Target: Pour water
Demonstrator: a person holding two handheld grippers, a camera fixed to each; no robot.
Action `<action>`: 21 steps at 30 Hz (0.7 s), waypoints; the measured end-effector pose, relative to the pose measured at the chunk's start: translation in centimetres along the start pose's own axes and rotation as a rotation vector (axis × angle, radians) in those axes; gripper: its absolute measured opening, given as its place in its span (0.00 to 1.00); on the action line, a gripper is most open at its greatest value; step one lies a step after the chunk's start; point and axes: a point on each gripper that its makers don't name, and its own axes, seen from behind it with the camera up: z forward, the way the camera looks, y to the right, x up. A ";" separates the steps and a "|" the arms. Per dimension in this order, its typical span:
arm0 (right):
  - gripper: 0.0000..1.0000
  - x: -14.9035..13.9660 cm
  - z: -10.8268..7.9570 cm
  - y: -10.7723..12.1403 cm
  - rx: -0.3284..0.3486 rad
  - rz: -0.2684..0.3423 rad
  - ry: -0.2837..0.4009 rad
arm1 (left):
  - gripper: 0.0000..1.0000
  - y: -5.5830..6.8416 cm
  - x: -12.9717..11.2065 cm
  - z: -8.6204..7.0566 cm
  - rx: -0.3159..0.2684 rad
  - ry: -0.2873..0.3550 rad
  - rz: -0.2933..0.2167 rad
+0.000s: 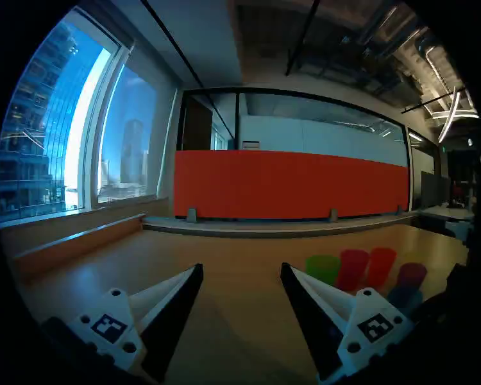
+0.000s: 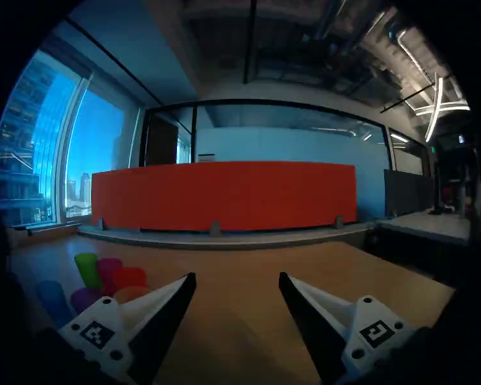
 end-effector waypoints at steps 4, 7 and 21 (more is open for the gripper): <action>1.00 1.8 0.1 -0.2 0.003 0.005 -0.001 | 0.90 0.3 2.0 0.0 -0.010 0.008 0.000; 1.00 3.1 0.3 -0.3 0.004 0.005 -0.010 | 0.89 0.5 3.2 0.1 -0.019 0.007 0.001; 1.00 8.7 1.1 -1.8 0.064 0.034 -0.069 | 0.90 2.5 9.3 1.0 -0.090 -0.033 0.010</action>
